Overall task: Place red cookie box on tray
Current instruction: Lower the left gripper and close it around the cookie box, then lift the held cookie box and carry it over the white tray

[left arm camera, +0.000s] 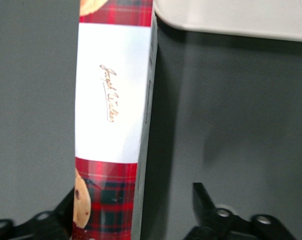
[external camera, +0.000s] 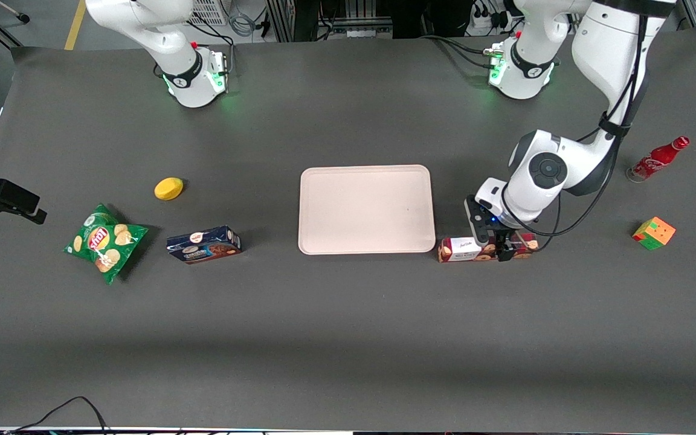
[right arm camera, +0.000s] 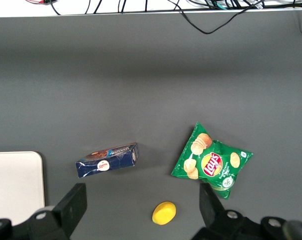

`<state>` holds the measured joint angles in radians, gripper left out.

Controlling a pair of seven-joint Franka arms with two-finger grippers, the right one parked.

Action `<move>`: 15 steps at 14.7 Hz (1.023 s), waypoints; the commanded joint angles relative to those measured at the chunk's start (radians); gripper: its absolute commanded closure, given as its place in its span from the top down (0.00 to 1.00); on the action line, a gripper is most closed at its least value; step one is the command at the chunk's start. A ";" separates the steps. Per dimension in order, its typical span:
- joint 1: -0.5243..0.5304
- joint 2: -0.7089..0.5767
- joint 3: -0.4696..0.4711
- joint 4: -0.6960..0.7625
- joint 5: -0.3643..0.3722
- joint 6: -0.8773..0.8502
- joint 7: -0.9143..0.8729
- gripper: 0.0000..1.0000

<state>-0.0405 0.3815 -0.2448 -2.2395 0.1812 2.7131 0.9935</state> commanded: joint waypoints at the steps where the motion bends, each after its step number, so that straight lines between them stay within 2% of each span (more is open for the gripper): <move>1: -0.002 0.023 0.002 0.020 0.012 0.013 0.010 0.57; 3: -0.004 0.028 0.002 0.027 0.012 0.011 0.010 0.30; 4: -0.004 0.030 0.002 0.031 0.012 0.011 0.010 0.21; 5: -0.002 0.028 0.002 0.035 0.014 0.011 0.011 0.13; 6: -0.002 0.025 0.002 0.043 0.014 0.008 0.013 0.10; 10: 0.005 -0.007 0.010 0.095 0.014 -0.024 0.034 0.10; 12: 0.002 -0.047 0.010 0.174 0.012 -0.170 0.031 0.10; 15: 0.004 -0.072 0.006 0.373 0.000 -0.489 0.027 0.11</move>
<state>-0.0370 0.3613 -0.2361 -2.0253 0.1834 2.4816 1.0103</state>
